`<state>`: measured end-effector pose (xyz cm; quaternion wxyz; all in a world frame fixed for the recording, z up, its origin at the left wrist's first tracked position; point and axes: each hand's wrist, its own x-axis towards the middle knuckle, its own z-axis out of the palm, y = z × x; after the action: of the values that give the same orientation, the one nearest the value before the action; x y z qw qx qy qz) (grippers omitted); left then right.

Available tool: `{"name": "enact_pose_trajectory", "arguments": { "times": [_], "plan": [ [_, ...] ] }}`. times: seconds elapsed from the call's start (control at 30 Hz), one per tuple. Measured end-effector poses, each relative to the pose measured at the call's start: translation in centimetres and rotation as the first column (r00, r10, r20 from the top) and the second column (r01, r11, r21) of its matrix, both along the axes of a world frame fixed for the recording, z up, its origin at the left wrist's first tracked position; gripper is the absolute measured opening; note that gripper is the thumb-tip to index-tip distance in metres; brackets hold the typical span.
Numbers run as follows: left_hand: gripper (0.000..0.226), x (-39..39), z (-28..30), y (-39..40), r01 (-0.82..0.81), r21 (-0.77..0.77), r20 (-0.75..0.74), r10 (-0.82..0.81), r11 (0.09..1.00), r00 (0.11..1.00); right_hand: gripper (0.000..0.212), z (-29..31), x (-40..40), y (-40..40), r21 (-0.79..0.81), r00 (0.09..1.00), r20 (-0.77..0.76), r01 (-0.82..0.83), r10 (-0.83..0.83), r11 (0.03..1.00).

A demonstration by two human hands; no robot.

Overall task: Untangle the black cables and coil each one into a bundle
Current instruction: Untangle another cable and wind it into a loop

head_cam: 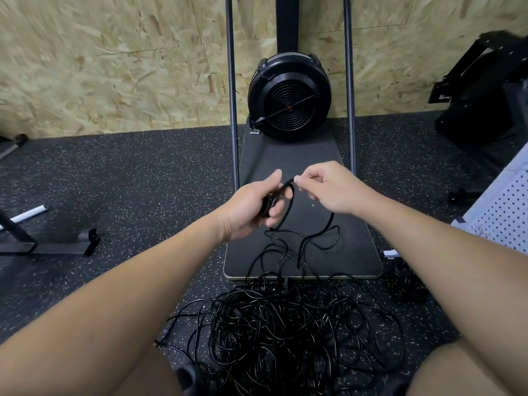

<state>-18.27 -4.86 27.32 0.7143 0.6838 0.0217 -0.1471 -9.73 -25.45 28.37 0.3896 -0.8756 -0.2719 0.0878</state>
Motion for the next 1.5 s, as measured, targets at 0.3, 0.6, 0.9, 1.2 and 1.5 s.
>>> {"name": "enact_pose_trajectory", "arguments": {
  "times": [0.3, 0.6, 0.9, 1.2, 1.5],
  "plan": [
    [0.040, -0.3, 0.6, 0.3, 0.019, -0.030, 0.007, -0.019, 0.999, 1.000, 0.064, -0.7, 1.2, -0.5, 0.087, 0.948, -0.120, 0.306, -0.295, 0.948],
    [0.036, 0.9, 1.6, 1.2, -0.121, -0.325, 0.068, 0.151, 0.938, 0.986, 0.010, -5.3, 1.2, -1.4, 0.017, 0.834, -0.550, -0.057, 0.057, 0.998],
    [0.016, 1.8, 0.7, 2.8, -0.240, -0.314, 0.118, 0.289, 0.919, 0.950, 0.024, -7.9, 1.3, 1.0, 0.128, 0.661, -0.704, 0.480, -0.262, 0.868],
    [0.022, 1.6, -0.9, 3.0, -0.285, -0.092, 0.165, 0.296, 0.954, 0.941, 0.013, -2.6, -3.1, 4.7, -0.336, 0.936, 0.029, -0.323, 0.352, 0.885],
    [0.038, 0.8, -0.9, 1.4, -0.047, 0.277, 0.137, 0.009, 0.960, 0.991, 0.034, -0.6, -0.4, 1.3, -0.038, 0.952, 0.305, 0.050, -0.036, 0.998]
  ]
}}
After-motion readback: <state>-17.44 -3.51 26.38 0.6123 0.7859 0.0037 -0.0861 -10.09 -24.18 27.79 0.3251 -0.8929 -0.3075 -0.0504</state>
